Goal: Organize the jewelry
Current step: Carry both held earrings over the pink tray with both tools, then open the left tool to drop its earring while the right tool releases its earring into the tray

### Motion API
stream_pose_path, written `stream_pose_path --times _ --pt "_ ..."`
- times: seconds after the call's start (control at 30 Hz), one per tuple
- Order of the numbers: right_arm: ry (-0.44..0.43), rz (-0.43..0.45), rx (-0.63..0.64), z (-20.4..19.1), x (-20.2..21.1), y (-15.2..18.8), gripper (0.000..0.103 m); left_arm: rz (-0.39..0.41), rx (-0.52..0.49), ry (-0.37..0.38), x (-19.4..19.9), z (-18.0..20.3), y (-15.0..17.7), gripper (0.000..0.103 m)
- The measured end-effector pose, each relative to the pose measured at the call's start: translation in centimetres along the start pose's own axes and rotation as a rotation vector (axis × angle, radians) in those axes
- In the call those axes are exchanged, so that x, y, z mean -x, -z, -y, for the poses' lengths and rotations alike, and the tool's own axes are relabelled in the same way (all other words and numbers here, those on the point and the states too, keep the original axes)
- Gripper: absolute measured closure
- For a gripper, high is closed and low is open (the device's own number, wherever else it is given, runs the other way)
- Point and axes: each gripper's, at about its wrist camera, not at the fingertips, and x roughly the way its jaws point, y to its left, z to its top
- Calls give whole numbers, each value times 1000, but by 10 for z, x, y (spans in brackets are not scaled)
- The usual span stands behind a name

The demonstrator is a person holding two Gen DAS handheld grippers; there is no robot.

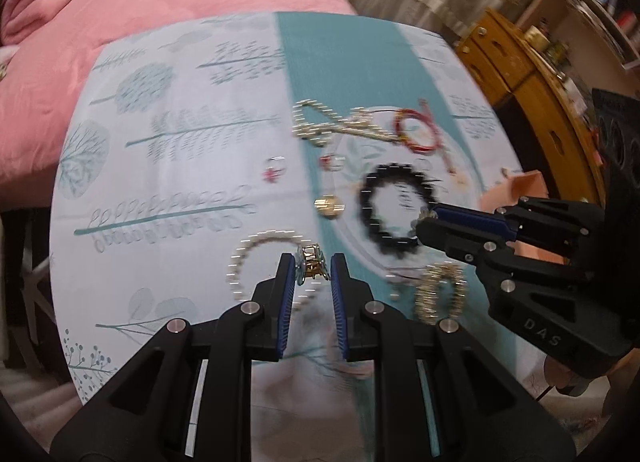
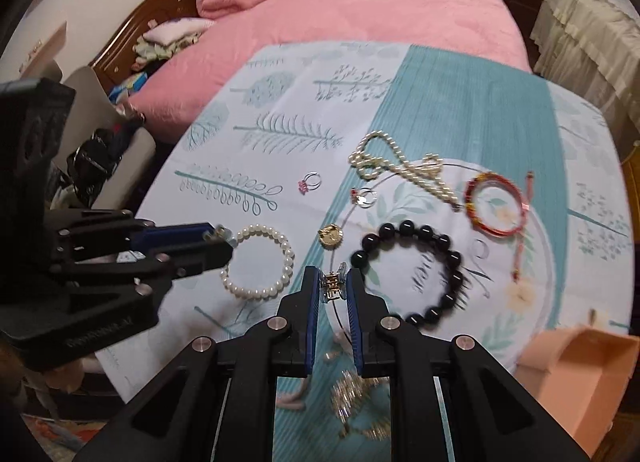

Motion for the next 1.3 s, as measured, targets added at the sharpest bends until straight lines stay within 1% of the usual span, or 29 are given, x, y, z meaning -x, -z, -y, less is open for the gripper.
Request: stream_pose_path --times 0.17,0.4,0.5,0.63,0.77,0.93,1.07,1.17,1.23,1.3 --pt "27 51 -82 26 49 25 90 18 -87 55 11 53 -6 88" --pt "110 88 -245 89 105 88 90 33 -219 144 14 142 -16 88" --pt "154 92 -309 117 120 116 90 33 -273 179 12 178 -17 88" --pt "178 87 -398 149 129 146 90 13 -337 207 1 223 -18 88" --pt "193 84 -439 167 132 170 90 -8 -388 210 -17 259 -19 87" --pt "185 64 -494 184 127 188 90 -68 -412 192 -49 281 -18 87" --pt "181 42 -500 184 116 190 90 -107 -426 178 -67 285 -10 87" --pt "185 26 -498 183 111 192 89 -116 -448 159 -74 287 -3 87" --pt "202 17 -491 182 109 190 89 -108 -467 139 -75 290 1 87" --pt "211 2 -493 183 105 189 87 -104 -477 136 -74 291 4 87"
